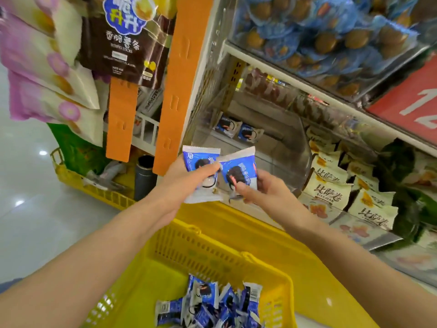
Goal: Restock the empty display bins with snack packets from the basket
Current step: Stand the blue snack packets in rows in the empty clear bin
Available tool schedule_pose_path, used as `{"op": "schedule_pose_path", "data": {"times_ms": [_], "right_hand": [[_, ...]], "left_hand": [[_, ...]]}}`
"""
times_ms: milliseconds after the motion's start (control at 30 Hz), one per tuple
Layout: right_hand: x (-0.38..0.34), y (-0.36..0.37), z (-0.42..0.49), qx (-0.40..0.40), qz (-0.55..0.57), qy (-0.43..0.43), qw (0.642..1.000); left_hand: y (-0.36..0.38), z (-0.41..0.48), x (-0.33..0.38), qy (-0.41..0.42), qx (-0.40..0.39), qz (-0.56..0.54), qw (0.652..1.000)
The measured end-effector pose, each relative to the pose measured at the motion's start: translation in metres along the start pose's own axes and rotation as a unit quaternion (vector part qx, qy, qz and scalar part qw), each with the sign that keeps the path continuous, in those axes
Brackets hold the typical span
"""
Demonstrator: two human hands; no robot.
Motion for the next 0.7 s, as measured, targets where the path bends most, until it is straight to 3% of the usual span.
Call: {"op": "schedule_pose_path", "data": {"times_ms": [100,200,367,533,700], "right_hand": [[-0.001,-0.038,0.041,0.122,-0.065,0.020,0.990],[-0.005,-0.076,0.088,0.224,-0.225,0.022,0.948],[0.015,-0.114,0.157,0.173,-0.458,0.076,0.868],[0.040,-0.121,0.195,0.193,-0.523,0.134,0.820],[0.064,-0.118,0.218,0.140,-0.506,0.169,0.834]], "left_hand": [[-0.002,0.015,0.009,-0.018,-0.001,-0.099,0.995],[-0.007,0.030,0.013,0.003,0.006,-0.049,0.999],[-0.012,0.045,0.018,0.056,-0.007,-0.031,0.998],[-0.011,0.063,0.018,0.069,-0.024,-0.032,0.997],[-0.008,0.076,0.018,0.071,-0.038,-0.053,0.995]]}}
Point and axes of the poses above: each hand's wrist, its own z-axis towards the middle knuckle, its own y-axis out of the palm, x = y × z, the point moved 3 cm from there along z, towards the middle knuckle, and after that the axes turned 1 degree about -z, right-handed, at the moved point
